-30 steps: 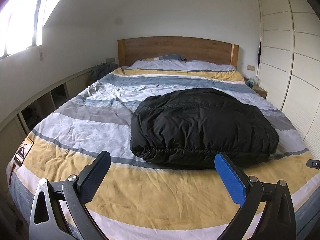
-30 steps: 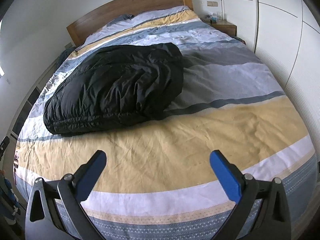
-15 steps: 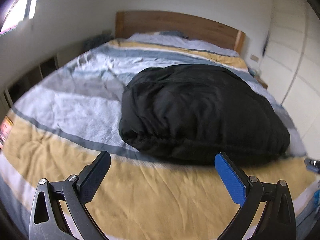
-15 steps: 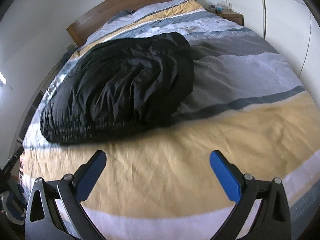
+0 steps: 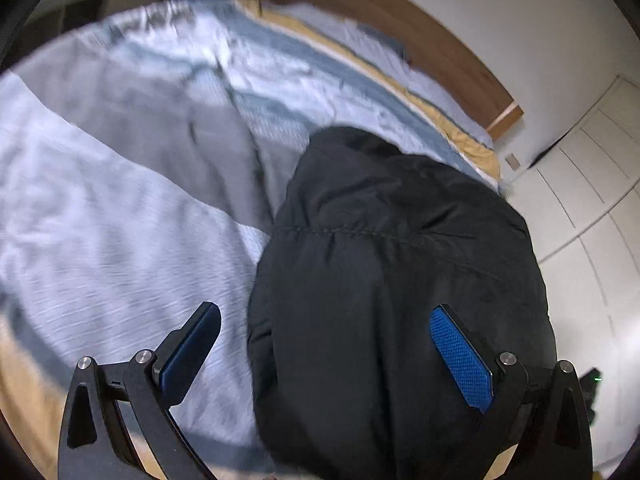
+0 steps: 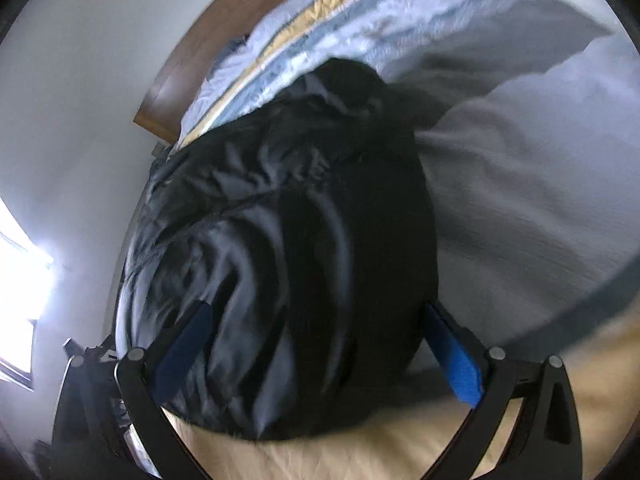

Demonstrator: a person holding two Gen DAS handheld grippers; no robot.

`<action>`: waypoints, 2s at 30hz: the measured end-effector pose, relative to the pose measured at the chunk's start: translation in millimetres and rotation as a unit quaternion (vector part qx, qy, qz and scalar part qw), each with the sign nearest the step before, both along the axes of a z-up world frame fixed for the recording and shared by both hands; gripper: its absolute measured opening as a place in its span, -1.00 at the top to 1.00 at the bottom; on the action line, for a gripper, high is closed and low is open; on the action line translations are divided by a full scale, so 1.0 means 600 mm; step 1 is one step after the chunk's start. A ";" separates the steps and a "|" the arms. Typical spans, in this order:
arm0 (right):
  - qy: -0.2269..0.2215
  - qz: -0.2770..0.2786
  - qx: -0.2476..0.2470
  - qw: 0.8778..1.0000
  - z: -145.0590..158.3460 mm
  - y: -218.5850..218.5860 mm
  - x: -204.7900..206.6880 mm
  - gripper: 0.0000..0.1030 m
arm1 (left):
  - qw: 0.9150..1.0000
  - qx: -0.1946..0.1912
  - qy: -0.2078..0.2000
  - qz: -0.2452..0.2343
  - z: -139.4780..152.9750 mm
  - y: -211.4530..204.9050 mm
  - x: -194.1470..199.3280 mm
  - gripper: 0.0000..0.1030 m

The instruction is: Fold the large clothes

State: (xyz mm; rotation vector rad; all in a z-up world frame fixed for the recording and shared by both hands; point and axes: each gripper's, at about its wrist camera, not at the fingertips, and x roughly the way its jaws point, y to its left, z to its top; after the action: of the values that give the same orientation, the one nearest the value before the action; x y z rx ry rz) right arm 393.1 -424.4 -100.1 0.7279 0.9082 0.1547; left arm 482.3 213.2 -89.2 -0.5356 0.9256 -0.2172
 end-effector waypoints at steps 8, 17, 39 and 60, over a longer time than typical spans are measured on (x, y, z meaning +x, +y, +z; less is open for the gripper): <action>0.019 0.044 0.118 0.992 -0.099 0.018 0.069 -1.00 | 0.974 -0.202 0.077 -0.066 -0.118 -0.009 0.047 -0.99; -0.004 0.108 0.169 0.980 -0.111 0.062 0.118 -1.00 | 0.951 -0.263 0.064 -0.148 -0.128 -0.078 0.049 -0.99; -0.184 0.154 0.071 0.968 0.159 0.168 0.111 0.25 | 0.936 -0.247 -0.117 -0.220 0.160 -0.175 -0.059 0.11; 0.002 -0.001 0.008 1.000 -0.019 0.135 -0.033 -0.74 | 0.984 -0.153 0.041 -0.081 0.003 -0.034 -0.194 -0.50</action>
State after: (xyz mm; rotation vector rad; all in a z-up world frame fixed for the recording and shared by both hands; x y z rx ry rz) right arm 373.6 -343.2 -111.4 0.7435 0.9106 0.1589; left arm 365.9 192.5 -87.5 -0.7583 1.0234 -0.4927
